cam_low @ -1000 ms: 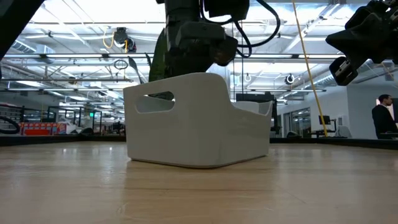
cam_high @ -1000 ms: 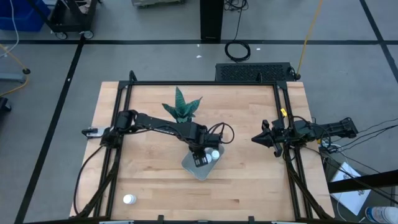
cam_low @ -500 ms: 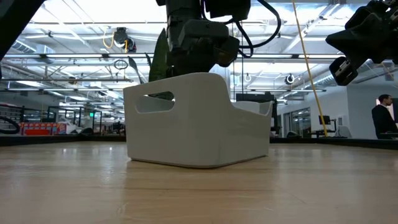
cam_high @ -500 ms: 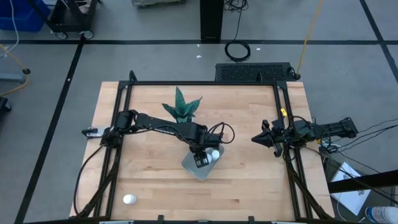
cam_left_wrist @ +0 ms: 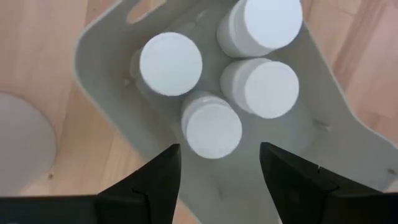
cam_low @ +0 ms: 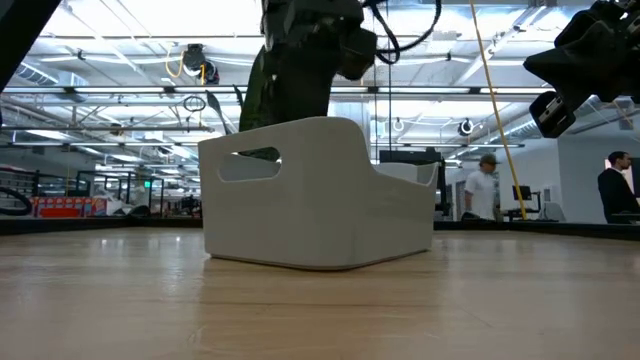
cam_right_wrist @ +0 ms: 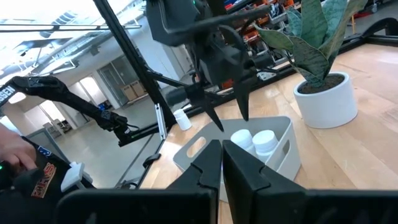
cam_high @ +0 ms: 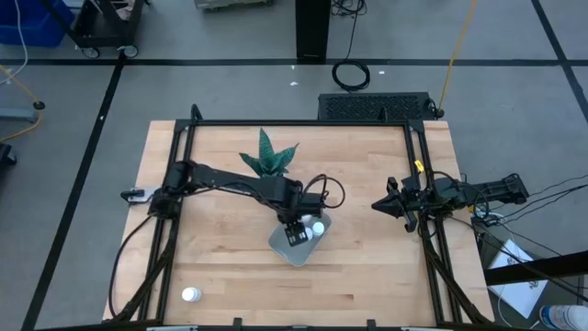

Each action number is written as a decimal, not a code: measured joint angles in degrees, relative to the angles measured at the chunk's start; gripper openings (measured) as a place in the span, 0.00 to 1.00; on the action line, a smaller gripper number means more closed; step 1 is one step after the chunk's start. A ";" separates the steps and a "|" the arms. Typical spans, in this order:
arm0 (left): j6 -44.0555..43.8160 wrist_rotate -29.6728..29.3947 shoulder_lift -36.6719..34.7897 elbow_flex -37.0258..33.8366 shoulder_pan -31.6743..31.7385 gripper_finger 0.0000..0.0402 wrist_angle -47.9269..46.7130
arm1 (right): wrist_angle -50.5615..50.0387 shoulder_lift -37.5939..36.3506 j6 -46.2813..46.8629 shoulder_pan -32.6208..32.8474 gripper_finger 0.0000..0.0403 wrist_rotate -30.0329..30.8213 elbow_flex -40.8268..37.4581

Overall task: Pick and place pill bottles into a basket
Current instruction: Put the white medicine bottle into the gray bin

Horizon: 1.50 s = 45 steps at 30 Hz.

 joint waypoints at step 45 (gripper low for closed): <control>-47.85 -19.58 -24.54 0.04 -35.70 0.02 -10.71 | 0.04 0.07 0.00 -0.01 0.02 -0.01 -0.02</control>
